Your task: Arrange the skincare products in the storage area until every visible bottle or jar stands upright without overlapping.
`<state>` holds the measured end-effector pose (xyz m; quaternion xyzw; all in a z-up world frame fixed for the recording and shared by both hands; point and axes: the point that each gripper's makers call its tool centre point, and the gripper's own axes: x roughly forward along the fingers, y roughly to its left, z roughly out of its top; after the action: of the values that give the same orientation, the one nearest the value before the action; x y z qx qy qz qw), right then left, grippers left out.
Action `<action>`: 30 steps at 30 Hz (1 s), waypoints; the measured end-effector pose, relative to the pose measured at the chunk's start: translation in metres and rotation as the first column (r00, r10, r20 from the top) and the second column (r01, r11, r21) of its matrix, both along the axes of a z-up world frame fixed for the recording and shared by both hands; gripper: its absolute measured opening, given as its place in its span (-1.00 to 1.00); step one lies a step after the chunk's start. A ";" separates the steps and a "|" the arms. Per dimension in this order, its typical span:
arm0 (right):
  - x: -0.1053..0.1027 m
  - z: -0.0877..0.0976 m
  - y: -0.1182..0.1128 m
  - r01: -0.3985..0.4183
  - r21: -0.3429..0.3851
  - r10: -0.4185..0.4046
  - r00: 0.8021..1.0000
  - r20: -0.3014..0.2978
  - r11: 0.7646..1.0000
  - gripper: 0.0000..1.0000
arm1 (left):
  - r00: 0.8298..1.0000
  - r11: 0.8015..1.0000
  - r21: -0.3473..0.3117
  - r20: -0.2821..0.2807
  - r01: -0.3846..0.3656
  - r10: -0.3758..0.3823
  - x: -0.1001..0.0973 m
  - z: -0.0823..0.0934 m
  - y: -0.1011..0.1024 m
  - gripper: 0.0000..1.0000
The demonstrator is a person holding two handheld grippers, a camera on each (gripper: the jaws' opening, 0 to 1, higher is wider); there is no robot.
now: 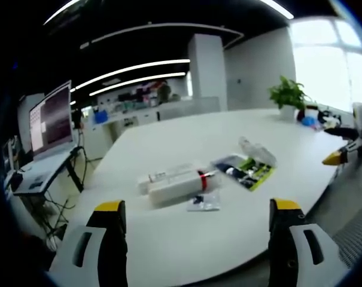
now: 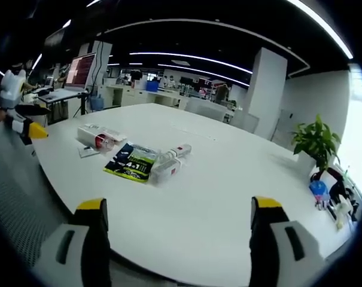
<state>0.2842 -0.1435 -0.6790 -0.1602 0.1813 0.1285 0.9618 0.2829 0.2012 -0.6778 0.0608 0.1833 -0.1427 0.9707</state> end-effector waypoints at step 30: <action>0.000 0.002 -0.001 -0.005 0.003 0.005 1.000 0.014 1.000 0.99 | 0.943 0.911 0.245 -0.114 0.331 -0.312 0.081 0.024 -0.004 0.94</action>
<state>0.2842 -0.1442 -0.6771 -0.1602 0.1742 0.1301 0.9628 0.3637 0.1969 -0.6539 0.2119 0.2231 -0.2773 0.9102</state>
